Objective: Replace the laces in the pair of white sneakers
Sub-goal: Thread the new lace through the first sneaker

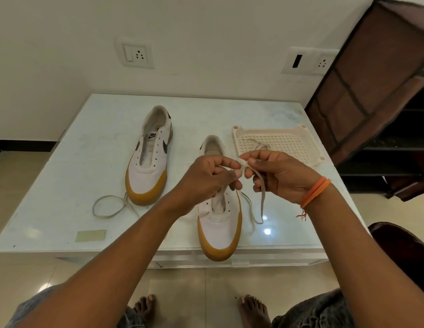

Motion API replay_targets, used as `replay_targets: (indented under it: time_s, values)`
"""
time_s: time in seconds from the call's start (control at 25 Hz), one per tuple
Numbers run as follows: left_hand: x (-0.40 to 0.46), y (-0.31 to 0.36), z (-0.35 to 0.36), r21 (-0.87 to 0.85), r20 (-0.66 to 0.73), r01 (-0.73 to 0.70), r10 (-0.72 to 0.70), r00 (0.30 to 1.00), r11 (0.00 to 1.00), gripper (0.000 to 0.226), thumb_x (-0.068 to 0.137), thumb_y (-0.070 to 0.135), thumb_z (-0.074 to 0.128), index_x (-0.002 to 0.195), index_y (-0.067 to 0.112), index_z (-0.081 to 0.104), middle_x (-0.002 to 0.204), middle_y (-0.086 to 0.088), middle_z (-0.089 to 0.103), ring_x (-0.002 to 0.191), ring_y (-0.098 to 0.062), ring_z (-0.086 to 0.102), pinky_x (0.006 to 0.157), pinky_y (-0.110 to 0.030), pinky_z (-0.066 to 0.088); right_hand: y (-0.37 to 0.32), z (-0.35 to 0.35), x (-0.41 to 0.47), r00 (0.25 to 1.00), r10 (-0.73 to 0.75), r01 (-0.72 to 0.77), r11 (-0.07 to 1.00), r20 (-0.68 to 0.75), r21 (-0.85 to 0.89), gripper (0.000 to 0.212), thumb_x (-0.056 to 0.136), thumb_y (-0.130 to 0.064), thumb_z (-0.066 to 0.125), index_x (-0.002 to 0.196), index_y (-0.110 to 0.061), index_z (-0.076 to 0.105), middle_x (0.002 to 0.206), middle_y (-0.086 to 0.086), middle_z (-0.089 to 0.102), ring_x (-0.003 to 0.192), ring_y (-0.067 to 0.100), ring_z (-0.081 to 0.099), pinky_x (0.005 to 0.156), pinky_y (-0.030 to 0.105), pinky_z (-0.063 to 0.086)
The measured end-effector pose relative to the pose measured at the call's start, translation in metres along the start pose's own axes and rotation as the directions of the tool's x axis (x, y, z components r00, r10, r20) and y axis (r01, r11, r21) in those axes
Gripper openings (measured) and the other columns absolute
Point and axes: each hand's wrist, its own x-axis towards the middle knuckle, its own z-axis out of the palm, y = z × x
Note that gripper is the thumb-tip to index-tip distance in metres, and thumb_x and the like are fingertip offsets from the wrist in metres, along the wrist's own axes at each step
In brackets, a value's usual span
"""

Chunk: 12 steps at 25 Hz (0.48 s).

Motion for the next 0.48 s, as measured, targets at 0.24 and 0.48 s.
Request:
replay_targets:
  time_s: [0.24,0.48]
  values:
    - [-0.002,-0.004,-0.043,0.132,0.014,0.129,-0.132,0.991,0.983,0.016,0.089,0.021,0.068,0.101,0.013,0.074,0.083,-0.005,0.075,0.046,-0.002,0.038,0.046,-0.016,0.033,-0.007,-0.005,-0.004,0.997,-0.030,0.044,0.975,-0.067,0.216,0.023,0.091,-0.020,0.052,0.110,-0.015,0.064,0.063,-0.001,0.054,0.043,0.008,0.044,0.057,0.029,0.047]
    - [0.010,-0.032,-0.053,0.360,-0.291,0.266,-0.163,0.943,0.894,0.008,0.087,0.016,0.069,0.084,0.013,0.076,0.077,0.001,0.074,0.062,0.001,0.057,0.056,-0.017,0.040,-0.015,-0.044,-0.013,0.913,-0.109,0.327,0.770,-0.393,0.547,0.016,0.092,-0.025,0.054,0.101,-0.025,0.067,0.076,-0.012,0.066,0.072,0.008,0.064,0.073,0.030,0.050]
